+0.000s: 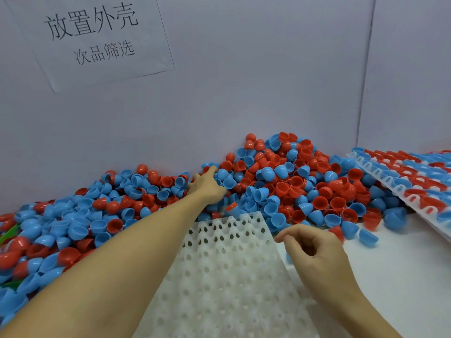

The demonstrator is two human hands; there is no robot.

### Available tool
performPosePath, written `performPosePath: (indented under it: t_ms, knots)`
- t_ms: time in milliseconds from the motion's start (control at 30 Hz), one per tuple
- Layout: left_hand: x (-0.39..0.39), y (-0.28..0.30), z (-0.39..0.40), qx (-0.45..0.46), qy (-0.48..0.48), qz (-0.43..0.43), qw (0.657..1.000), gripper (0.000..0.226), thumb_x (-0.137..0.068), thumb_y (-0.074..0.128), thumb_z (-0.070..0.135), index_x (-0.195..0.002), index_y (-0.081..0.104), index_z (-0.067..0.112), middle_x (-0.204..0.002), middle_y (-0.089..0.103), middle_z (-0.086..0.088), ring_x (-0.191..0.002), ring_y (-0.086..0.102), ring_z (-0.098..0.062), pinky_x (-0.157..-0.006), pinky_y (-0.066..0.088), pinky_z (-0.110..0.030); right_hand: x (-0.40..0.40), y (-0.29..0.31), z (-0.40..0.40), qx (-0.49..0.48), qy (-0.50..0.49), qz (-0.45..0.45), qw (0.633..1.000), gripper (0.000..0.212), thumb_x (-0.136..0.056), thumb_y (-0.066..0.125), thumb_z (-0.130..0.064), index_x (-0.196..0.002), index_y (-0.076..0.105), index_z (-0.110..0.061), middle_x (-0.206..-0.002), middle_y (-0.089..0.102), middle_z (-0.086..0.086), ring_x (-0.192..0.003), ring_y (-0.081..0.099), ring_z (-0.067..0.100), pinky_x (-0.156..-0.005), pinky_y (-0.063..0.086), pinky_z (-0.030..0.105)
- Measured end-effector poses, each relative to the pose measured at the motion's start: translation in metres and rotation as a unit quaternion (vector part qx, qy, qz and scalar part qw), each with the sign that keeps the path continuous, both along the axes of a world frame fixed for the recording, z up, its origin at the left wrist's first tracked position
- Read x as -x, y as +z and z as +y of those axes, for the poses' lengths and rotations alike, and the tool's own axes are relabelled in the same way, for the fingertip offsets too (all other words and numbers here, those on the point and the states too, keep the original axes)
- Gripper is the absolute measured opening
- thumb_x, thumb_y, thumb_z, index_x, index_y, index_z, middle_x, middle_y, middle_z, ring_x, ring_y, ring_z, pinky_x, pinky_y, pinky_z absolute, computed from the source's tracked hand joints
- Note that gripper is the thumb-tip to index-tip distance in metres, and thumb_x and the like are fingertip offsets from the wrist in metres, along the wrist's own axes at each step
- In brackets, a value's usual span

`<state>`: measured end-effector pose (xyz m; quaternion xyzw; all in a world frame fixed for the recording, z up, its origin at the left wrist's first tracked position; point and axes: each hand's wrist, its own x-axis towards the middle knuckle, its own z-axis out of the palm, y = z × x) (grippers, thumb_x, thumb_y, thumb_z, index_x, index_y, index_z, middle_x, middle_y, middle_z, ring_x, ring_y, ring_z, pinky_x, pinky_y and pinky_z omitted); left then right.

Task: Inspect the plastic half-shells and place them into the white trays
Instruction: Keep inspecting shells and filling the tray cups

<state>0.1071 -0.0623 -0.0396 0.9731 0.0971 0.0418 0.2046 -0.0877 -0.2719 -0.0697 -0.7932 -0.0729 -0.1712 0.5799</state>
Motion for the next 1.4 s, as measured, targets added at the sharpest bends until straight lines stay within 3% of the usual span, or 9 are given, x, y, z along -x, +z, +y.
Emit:
performPosePath:
  t_ms: [200, 333, 400, 667, 800, 1000, 1167, 1267, 1400]
  knots:
    - [0.004, 0.019, 0.025, 0.244, -0.03, -0.064, 0.967, 0.047, -0.091, 0.069, 0.024, -0.133, 0.048, 0.026, -0.132, 0.056, -0.009, -0.115, 0.059, -0.032, -0.095, 0.054, -0.05, -0.001, 0.0, 0.001, -0.005, -0.005, 0.002, 1.0, 0.033, -0.091, 0.062, -0.004, -0.073, 0.074, -0.028, -0.064, 0.066, 0.002, -0.056, 0.054, 0.012, -0.051, 0.043, 0.019]
    - [0.014, 0.041, 0.04, 0.37, 0.001, -0.078, 0.926, 0.028, -0.093, 0.068, 0.026, -0.113, 0.051, 0.037, -0.115, 0.06, -0.002, -0.092, 0.062, -0.024, -0.054, 0.057, -0.035, 0.001, 0.001, 0.001, -0.003, -0.004, -0.003, 1.0, 0.031, -0.091, 0.062, -0.006, -0.074, 0.075, -0.028, -0.063, 0.066, 0.005, -0.054, 0.053, 0.012, -0.05, 0.042, 0.019]
    - [0.021, 0.051, 0.048, 0.403, 0.004, -0.087, 0.911, 0.024, -0.094, 0.067, 0.024, -0.103, 0.051, 0.041, -0.109, 0.06, -0.003, -0.085, 0.062, -0.023, -0.05, 0.055, -0.031, 0.001, 0.001, 0.001, -0.002, -0.001, -0.005, 1.0, 0.031, -0.091, 0.062, -0.006, -0.073, 0.075, -0.028, -0.062, 0.065, 0.006, -0.051, 0.051, 0.009, -0.048, 0.041, 0.019]
    - [0.089, 0.069, 0.09, 0.414, -0.017, -0.101, 0.904, 0.028, -0.094, 0.066, 0.022, -0.107, 0.055, 0.044, -0.102, 0.063, -0.001, -0.074, 0.065, -0.019, -0.051, 0.056, -0.032, 0.006, 0.005, 0.001, 0.029, -0.011, -0.004, 1.0, 0.029, -0.091, 0.062, -0.006, -0.076, 0.075, -0.027, -0.066, 0.069, -0.002, -0.056, 0.057, 0.011, -0.048, 0.044, 0.018]
    - [0.144, 0.069, 0.122, 0.388, -0.028, -0.08, 0.918, 0.027, -0.094, 0.065, 0.02, -0.104, 0.059, 0.044, -0.085, 0.067, -0.001, -0.061, 0.067, -0.016, -0.052, 0.054, -0.033, 0.008, 0.009, 0.002, 0.052, -0.026, -0.007, 0.998, 0.029, -0.093, 0.062, -0.005, -0.077, 0.074, -0.026, -0.071, 0.071, 0.0, -0.066, 0.062, 0.026, -0.061, 0.053, 0.041]
    - [0.216, 0.069, 0.155, 0.41, -0.035, -0.06, 0.91, 0.031, -0.092, 0.066, 0.015, -0.083, 0.066, 0.044, -0.071, 0.063, 0.004, -0.053, 0.06, -0.012, -0.044, 0.046, -0.028, 0.018, 0.021, 0.001, 0.069, -0.027, -0.023, 0.997, 0.029, -0.092, 0.06, -0.001, -0.077, 0.073, -0.023, -0.066, 0.07, -0.002, -0.049, 0.055, -0.001, -0.041, 0.039, 0.007]
    - [0.24, 0.075, 0.167, 0.351, -0.039, -0.096, 0.931, 0.028, -0.091, 0.069, 0.015, -0.095, 0.061, 0.041, -0.082, 0.063, 0.001, -0.056, 0.062, -0.009, -0.048, 0.049, -0.027, 0.024, 0.053, 0.023, 0.15, -0.004, -0.059, 0.987, 0.024, -0.094, 0.06, -0.009, -0.085, 0.071, -0.028, -0.068, 0.068, -0.002, -0.059, 0.061, 0.017, -0.061, 0.057, 0.039]
    - [0.238, 0.075, 0.162, 0.305, -0.061, -0.114, 0.944, 0.028, -0.09, 0.071, 0.016, -0.101, 0.059, 0.039, -0.089, 0.064, 0.005, -0.071, 0.063, -0.005, -0.061, 0.053, -0.021, 0.028, 0.094, 0.052, 0.213, 0.054, -0.106, 0.97, 0.014, -0.091, 0.061, -0.019, -0.091, 0.072, -0.027, -0.059, 0.064, -0.003, -0.051, 0.057, 0.014, -0.053, 0.052, 0.027]
    - [0.23, 0.072, 0.151, 0.272, -0.091, -0.107, 0.952, 0.033, -0.088, 0.073, 0.017, -0.101, 0.056, 0.042, -0.089, 0.061, 0.014, -0.074, 0.06, -0.001, -0.068, 0.049, -0.02, 0.043, 0.14, 0.096, 0.255, 0.142, -0.131, 0.947, 0.016, -0.087, 0.054, -0.041, -0.092, 0.069, -0.037, -0.061, 0.065, -0.002, -0.053, 0.06, 0.017, -0.06, 0.058, 0.039]
